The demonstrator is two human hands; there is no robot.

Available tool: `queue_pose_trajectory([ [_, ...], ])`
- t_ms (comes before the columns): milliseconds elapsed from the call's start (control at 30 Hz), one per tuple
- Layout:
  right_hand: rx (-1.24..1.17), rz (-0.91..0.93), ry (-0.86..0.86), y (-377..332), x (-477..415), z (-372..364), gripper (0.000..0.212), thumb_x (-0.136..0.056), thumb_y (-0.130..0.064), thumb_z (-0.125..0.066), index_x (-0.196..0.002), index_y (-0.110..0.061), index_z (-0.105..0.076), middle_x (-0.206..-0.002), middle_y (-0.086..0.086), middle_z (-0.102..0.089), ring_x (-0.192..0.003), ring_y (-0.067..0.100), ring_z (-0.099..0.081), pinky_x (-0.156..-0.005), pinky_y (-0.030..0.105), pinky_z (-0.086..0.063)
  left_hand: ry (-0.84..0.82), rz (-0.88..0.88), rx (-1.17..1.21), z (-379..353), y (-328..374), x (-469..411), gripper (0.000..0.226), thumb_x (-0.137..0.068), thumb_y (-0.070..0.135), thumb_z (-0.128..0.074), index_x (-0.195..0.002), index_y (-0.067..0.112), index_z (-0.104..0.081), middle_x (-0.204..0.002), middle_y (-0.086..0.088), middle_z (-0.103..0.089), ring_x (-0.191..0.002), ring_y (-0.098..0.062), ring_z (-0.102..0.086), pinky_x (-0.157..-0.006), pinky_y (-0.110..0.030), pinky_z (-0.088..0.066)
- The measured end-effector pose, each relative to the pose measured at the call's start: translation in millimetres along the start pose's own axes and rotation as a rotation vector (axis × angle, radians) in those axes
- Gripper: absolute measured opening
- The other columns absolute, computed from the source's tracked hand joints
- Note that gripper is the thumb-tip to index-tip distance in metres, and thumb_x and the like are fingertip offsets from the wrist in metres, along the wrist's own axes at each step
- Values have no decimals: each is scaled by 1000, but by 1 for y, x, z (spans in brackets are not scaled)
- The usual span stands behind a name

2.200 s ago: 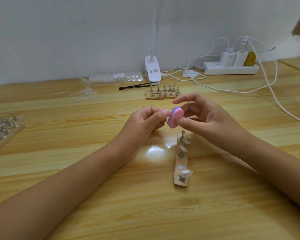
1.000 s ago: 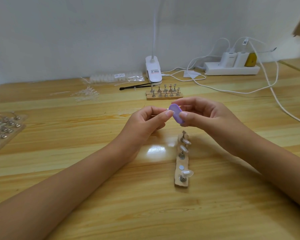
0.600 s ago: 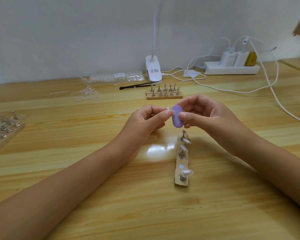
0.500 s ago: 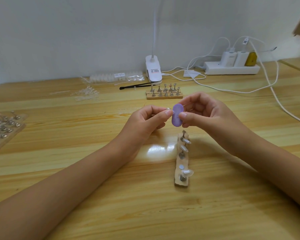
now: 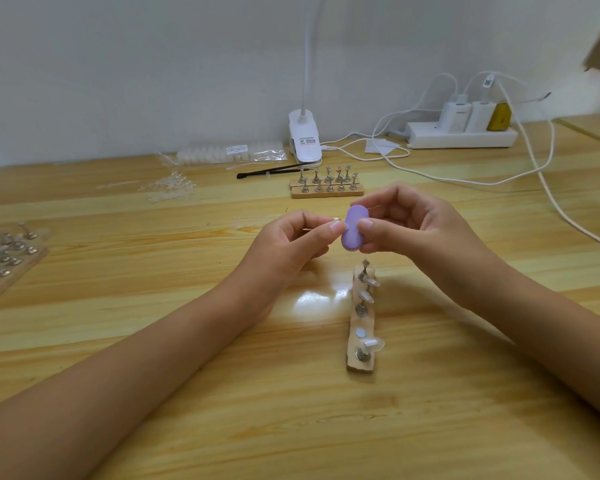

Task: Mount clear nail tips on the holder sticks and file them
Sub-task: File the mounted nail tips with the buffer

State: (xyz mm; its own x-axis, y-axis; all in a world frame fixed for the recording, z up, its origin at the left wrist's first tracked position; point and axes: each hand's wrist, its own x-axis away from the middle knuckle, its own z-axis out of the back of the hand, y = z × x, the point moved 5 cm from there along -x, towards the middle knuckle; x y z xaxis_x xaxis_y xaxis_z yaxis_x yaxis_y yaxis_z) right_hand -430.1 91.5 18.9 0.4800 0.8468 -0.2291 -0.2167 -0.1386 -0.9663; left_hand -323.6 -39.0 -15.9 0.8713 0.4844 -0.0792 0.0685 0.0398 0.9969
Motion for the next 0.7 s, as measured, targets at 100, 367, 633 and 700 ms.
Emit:
queue_pose_trajectory([
  [100, 31, -19, -77, -1, 1, -3, 22, -82, -14, -70, -102, -8, -64, -90, 3, -75, -82, 14, -70, -73, 23, -56, -1, -9, -1, 0, 0, 0, 25, -65, 52, -75, -81, 33, -76, -98, 3, -74, -102, -19, -66, -99, -37, -51],
  [367, 42, -3, -47, -3, -1, 2, 24, -82, -18, -71, -103, -8, -65, -89, -1, -76, -86, 10, -72, -78, 17, -52, -14, -15, -22, -1, 1, 1, 27, -66, 51, -75, -85, 31, -75, -100, 5, -74, -95, -9, -66, -89, -27, -51],
  [633, 83, 22, -35, -3, 1, -4, 31, -79, -28, -71, -102, -9, -64, -87, 4, -75, -86, 16, -71, -84, 28, -55, -1, -15, -27, 1, -1, -1, 26, -66, 51, -76, -84, 31, -75, -100, 3, -74, -96, -12, -66, -92, -31, -51],
  [700, 106, 0, -117, -3, 3, -9, 30, -80, -27, -71, -101, -7, -63, -87, 5, -75, -84, 14, -71, -77, 23, -54, 6, -21, -35, 1, -1, 0, 28, -67, 51, -76, -85, 29, -75, -99, 2, -75, -98, -16, -67, -97, -37, -51],
])
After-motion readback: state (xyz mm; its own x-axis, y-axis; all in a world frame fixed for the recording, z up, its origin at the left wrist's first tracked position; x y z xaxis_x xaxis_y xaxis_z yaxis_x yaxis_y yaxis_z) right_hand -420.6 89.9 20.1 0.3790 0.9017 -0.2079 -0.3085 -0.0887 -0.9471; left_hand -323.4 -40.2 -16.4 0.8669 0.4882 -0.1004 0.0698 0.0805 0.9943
